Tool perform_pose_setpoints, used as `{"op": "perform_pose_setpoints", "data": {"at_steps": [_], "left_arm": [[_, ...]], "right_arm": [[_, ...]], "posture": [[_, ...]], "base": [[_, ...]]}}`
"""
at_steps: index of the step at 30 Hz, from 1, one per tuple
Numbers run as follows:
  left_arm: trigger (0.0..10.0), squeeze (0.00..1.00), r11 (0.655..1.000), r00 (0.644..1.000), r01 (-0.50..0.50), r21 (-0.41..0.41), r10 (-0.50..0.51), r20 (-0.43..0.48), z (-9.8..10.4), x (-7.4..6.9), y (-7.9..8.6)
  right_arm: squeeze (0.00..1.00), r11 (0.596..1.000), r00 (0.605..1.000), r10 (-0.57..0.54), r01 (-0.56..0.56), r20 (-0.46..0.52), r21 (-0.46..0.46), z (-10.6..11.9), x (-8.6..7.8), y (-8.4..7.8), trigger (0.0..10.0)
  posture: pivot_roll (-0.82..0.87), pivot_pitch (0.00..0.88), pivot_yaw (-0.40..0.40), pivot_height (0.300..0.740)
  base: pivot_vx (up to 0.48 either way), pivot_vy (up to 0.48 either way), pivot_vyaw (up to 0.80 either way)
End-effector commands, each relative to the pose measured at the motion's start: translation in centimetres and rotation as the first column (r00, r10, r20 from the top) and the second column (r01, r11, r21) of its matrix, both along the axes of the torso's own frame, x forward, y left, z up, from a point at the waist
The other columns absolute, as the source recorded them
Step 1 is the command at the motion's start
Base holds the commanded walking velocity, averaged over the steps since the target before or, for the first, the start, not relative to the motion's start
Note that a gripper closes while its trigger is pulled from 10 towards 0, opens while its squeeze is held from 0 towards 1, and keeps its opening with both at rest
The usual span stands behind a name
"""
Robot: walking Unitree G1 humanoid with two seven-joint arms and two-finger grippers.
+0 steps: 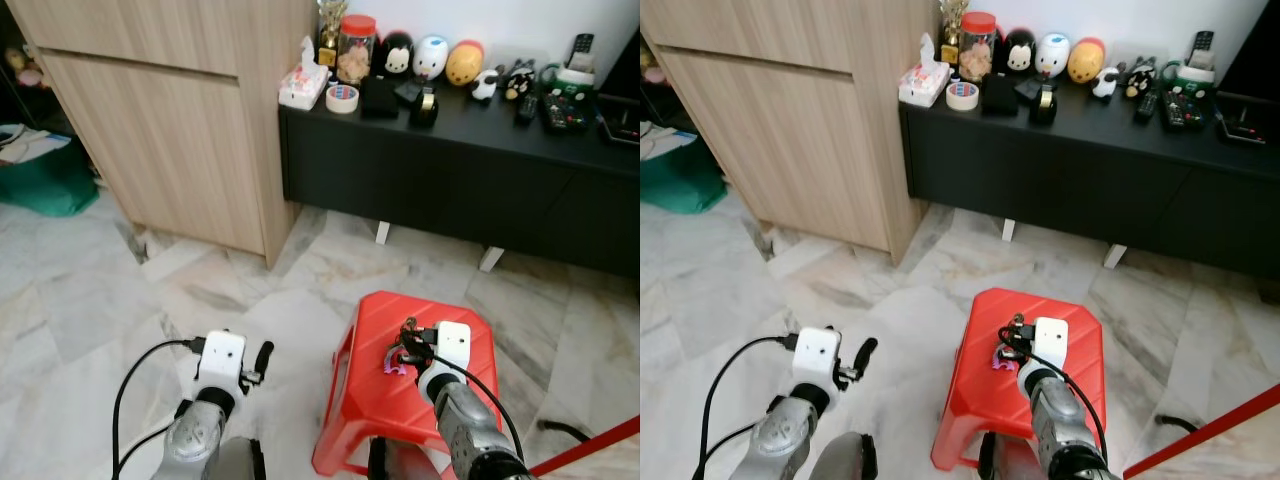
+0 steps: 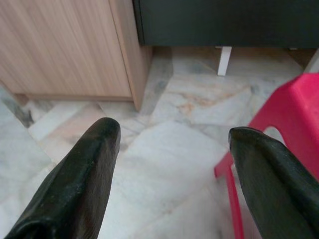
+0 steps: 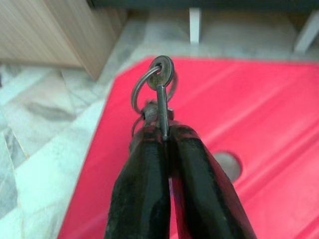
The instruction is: Hang keys on a hook
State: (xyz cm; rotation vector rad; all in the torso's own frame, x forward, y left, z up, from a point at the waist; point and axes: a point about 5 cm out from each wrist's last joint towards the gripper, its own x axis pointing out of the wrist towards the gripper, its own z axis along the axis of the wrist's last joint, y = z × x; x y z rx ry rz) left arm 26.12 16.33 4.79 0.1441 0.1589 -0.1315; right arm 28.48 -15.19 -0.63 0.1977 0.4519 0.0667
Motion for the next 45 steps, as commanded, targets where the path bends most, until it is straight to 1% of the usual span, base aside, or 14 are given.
{"op": "perform_pose_setpoints", "data": {"at_steps": [1,2,4,7,10,16,26,31,34,35,37,38,40,45], "left_arm": [[10.0,0.00,0.999,0.999,-0.030,-0.026,0.029,-0.027,-0.9,-0.1,0.5],[10.0,0.00,0.996,0.997,-0.067,-0.058,0.065,-0.041,-1.2,0.1,1.0],[10.0,0.00,0.994,0.996,-0.082,-0.066,0.079,-0.048,-1.4,0.2,1.2],[10.0,0.00,0.988,0.990,-0.129,-0.080,0.124,-0.072,-1.9,0.3,2.3],[10.0,0.00,0.988,0.986,-0.142,-0.057,0.136,-0.094,-2.5,0.1,3.2],[10.0,0.00,0.984,0.977,-0.172,-0.043,0.164,-0.134,-3.6,-0.1,4.3],[10.0,0.00,0.980,0.955,-0.195,-0.032,0.182,-0.235,-5.9,-1.2,4.7],[10.0,0.00,0.973,0.922,-0.227,-0.024,0.207,-0.327,-7.8,-2.4,4.9],[10.0,0.00,0.967,0.881,-0.254,0.006,0.234,-0.411,-9.2,-3.9,5.5],[10.0,0.00,0.967,0.881,-0.254,0.006,0.234,-0.411,-9.2,-3.9,5.5],[10.0,0.00,0.965,0.848,-0.260,0.031,0.244,-0.470,-10.3,-5.3,5.5],[10.0,0.00,0.965,0.848,-0.260,0.031,0.244,-0.470,-10.3,-5.3,5.5],[10.0,0.00,0.963,0.826,-0.269,0.036,0.250,-0.506,-11.0,-6.1,5.1],[10.0,0.00,0.960,0.799,-0.278,0.039,0.254,-0.545,-11.8,-6.9,4.4]], "right_arm": [[0.00,1.000,0.999,0.006,-0.005,0.038,-0.015,0.3,0.0,-0.2,10.0],[0.00,1.000,0.999,-0.002,0.003,0.034,-0.019,0.2,0.0,-0.4,10.0],[0.00,1.000,0.999,-0.012,0.013,0.031,-0.022,0.2,0.0,-0.5,10.0],[0.00,0.999,0.997,-0.051,0.052,0.052,-0.016,0.4,-0.1,-1.1,10.0],[0.00,0.998,0.993,-0.067,0.068,0.097,-0.005,1.0,0.2,-1.4,10.0],[0.00,0.997,0.990,-0.078,0.081,0.121,-0.015,1.7,0.6,-1.3,10.0],[0.00,0.995,0.988,-0.095,0.097,0.124,-0.012,1.7,0.3,-1.1,10.0],[0.00,0.995,0.992,-0.085,0.090,0.091,-0.049,0.8,-0.6,-0.9,10.0],[0.00,0.989,0.990,-0.127,0.132,0.067,-0.068,0.1,-1.2,-1.5,10.0],[0.00,0.989,0.990,-0.127,0.132,0.067,-0.068,0.1,-1.2,-1.5,10.0],[0.00,0.986,0.989,-0.128,0.135,0.072,-0.102,0.0,-1.3,-1.9,10.0],[0.00,0.986,0.989,-0.128,0.135,0.072,-0.102,0.0,-1.3,-1.9,10.0],[0.00,0.984,0.990,-0.117,0.127,0.080,-0.125,0.0,-1.4,-2.4,10.0],[0.00,0.983,0.993,-0.090,0.101,0.072,-0.155,-0.2,-1.6,-2.8,10.0]], "posture": [[0.03,0.000,-0.055,0.632],[0.02,0.000,-0.051,0.632],[0.02,0.000,-0.047,0.632],[0.02,0.000,-0.040,0.632],[0.02,0.000,-0.036,0.652],[0.03,0.000,-0.032,0.682],[0.03,0.000,-0.032,0.732],[0.03,0.000,-0.035,0.740],[0.04,0.000,-0.043,0.740],[0.04,0.000,-0.043,0.740],[0.04,0.000,-0.050,0.740],[0.04,0.000,-0.050,0.740],[0.04,0.000,-0.065,0.740],[0.04,0.000,-0.077,0.740]], "base": [[0.000,0.000,0.00],[0.000,0.000,0.00],[0.000,0.000,0.00],[0.000,0.000,0.00],[0.000,0.000,0.00],[0.000,0.000,0.00],[0.000,0.000,0.00],[0.000,0.000,0.00],[0.000,0.000,0.00],[0.000,0.000,0.00],[0.000,0.000,0.00],[0.000,0.000,0.00],[0.000,0.000,0.00],[0.000,0.000,0.00]]}}
